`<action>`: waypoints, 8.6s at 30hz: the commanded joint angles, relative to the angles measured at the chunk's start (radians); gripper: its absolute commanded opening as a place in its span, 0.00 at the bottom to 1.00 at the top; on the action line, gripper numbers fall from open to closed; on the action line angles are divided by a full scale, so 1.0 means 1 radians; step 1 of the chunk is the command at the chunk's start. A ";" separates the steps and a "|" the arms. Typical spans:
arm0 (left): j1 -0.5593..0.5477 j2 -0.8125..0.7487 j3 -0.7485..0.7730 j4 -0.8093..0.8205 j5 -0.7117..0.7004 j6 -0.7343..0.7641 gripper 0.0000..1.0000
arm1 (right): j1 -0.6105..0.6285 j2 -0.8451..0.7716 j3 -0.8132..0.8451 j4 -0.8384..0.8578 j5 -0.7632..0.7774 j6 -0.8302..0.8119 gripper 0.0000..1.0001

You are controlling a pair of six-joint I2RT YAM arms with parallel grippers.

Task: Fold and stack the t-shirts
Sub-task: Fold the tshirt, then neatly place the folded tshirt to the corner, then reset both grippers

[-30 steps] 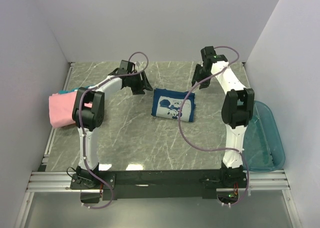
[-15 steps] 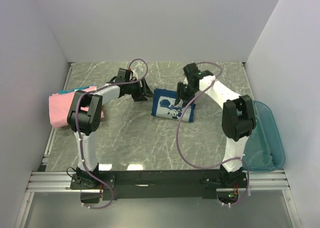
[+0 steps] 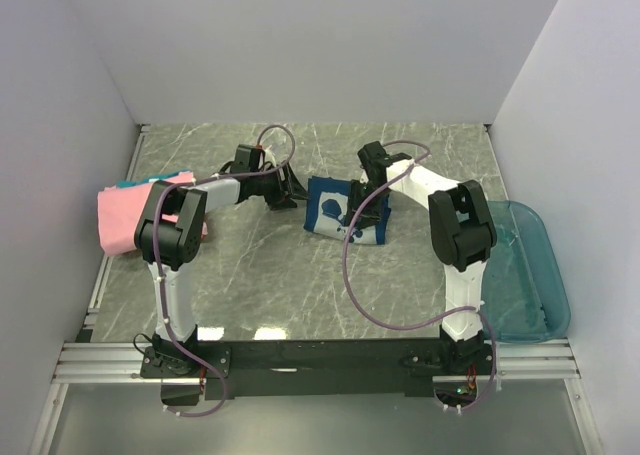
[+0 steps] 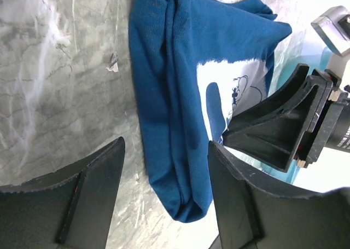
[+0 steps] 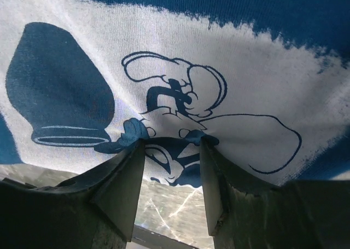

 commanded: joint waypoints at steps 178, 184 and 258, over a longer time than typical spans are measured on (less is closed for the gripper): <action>0.658 -0.636 0.161 -0.824 -0.627 0.510 0.00 | -0.025 -0.094 -0.075 -0.032 -0.029 -0.150 0.55; 0.730 -0.603 0.126 -0.795 -0.627 0.494 0.00 | -0.027 -0.107 -0.064 -0.046 -0.021 -0.156 0.55; -0.138 -1.008 -0.459 -0.015 -0.934 0.121 0.99 | -0.045 -1.186 -0.699 0.343 0.543 -0.004 0.56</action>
